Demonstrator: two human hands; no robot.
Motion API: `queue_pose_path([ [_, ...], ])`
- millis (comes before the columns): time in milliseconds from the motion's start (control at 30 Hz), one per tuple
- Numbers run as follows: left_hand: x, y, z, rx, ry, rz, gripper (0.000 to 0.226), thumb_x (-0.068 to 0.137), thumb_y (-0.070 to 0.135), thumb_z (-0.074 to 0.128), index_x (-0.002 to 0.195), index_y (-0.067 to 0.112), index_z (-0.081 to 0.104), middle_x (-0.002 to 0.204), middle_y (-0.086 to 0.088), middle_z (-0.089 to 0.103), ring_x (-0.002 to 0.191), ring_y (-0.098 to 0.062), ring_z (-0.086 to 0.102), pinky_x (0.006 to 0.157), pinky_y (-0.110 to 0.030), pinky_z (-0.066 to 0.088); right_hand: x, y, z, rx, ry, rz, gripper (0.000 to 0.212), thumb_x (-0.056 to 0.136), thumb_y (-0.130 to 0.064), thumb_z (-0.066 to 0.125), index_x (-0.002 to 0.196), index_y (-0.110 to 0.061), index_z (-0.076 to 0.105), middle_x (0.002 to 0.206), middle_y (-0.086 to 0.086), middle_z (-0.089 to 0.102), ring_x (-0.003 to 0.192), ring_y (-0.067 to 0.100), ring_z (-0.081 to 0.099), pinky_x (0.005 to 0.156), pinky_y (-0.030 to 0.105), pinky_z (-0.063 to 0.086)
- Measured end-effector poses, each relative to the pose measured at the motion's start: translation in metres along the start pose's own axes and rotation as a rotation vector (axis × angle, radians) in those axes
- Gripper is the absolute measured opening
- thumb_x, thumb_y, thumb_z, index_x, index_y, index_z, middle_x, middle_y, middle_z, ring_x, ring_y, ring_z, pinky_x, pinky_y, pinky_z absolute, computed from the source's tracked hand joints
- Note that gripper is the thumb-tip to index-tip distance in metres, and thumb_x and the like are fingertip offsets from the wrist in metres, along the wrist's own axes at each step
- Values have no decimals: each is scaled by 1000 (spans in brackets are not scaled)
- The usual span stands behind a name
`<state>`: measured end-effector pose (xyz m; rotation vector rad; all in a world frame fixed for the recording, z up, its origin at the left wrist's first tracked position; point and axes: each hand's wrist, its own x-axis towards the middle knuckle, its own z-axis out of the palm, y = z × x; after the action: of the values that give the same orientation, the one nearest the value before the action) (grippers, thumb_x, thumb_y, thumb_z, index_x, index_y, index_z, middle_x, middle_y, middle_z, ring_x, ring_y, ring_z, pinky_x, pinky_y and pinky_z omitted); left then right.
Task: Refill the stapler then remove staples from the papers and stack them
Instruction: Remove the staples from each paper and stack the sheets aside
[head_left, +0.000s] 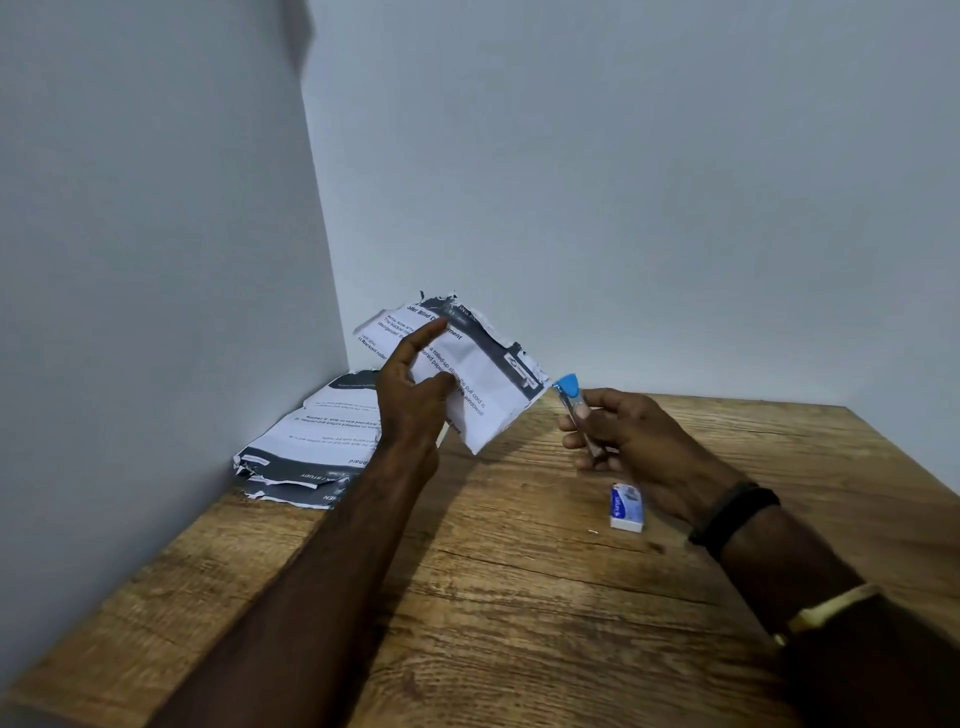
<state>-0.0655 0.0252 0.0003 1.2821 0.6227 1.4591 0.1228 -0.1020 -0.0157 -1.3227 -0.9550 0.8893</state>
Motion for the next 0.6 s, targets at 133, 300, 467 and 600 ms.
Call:
queue_pose_path([
  [133, -3, 2, 2, 58, -43, 44, 70, 71, -23, 52, 120, 22, 72, 108, 25, 75, 99, 4, 70, 77, -22, 58, 3, 2, 2, 126, -106, 56, 19, 102, -14, 60, 118, -13, 69, 104, 9, 71, 81, 17, 72, 74, 40, 61],
  [300, -5, 5, 4, 86, -94, 89, 69, 73, -23, 53, 122, 22, 71, 104, 32, 73, 97, 13, 67, 72, -12, 55, 4, 2, 1, 179, -153, 69, 23, 102, -9, 58, 122, -11, 67, 105, 10, 75, 75, 16, 66, 66, 35, 58],
  [467, -8, 6, 6, 94, -134, 148, 67, 72, -24, 53, 125, 14, 68, 104, 33, 73, 98, 18, 64, 75, -5, 51, 1, 1, 3, 169, -154, 14, 37, 87, -37, 68, 114, -12, 68, 92, 6, 72, 63, 12, 54, 51, 25, 50],
  [600, -8, 6, 7, 96, -150, 163, 66, 73, -23, 54, 126, 13, 68, 104, 31, 73, 98, 14, 66, 75, -9, 53, 2, 1, 5, 126, -123, -30, 41, 82, -42, 68, 110, -12, 69, 93, 7, 70, 61, 12, 52, 50, 26, 47],
])
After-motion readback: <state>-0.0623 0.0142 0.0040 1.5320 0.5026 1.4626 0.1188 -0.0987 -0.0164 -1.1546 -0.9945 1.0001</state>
